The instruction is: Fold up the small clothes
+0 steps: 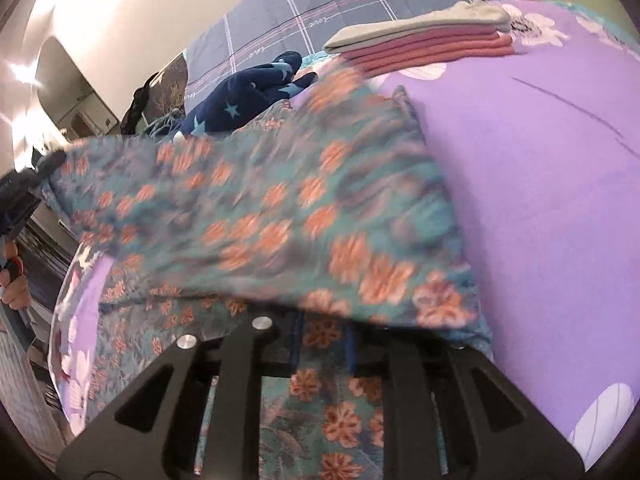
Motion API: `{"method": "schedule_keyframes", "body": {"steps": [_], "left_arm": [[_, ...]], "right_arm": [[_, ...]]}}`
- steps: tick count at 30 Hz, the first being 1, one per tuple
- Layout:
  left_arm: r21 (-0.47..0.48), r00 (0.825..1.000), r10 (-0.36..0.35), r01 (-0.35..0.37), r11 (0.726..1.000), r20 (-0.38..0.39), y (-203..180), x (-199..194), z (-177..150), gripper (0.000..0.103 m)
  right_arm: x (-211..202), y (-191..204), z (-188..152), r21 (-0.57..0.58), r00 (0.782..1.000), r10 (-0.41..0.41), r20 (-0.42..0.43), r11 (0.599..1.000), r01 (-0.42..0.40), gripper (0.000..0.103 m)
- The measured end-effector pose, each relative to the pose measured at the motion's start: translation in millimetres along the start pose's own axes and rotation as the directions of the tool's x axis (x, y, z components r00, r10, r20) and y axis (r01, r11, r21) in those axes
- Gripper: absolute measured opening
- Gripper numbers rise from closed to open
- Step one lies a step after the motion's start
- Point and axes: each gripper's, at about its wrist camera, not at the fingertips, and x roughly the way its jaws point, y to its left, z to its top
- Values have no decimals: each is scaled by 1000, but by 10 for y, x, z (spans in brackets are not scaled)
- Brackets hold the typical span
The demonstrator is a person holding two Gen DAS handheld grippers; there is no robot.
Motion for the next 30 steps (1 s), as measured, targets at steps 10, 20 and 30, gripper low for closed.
{"method": "schedule_keyframes", "body": {"steps": [10, 20, 30], "left_arm": [[-124, 980, 129, -148, 981, -152, 871, 228, -623, 2], [-50, 969, 119, -133, 990, -217, 798, 374, -882, 33], [65, 949, 183, -172, 983, -257, 617, 544, -983, 24]], "right_arm": [[-44, 265, -81, -106, 999, -32, -38, 994, 27, 45], [-643, 588, 222, -276, 993, 107, -47, 954, -116, 53], [155, -84, 1042, -108, 971, -236, -46, 967, 230, 26]]}}
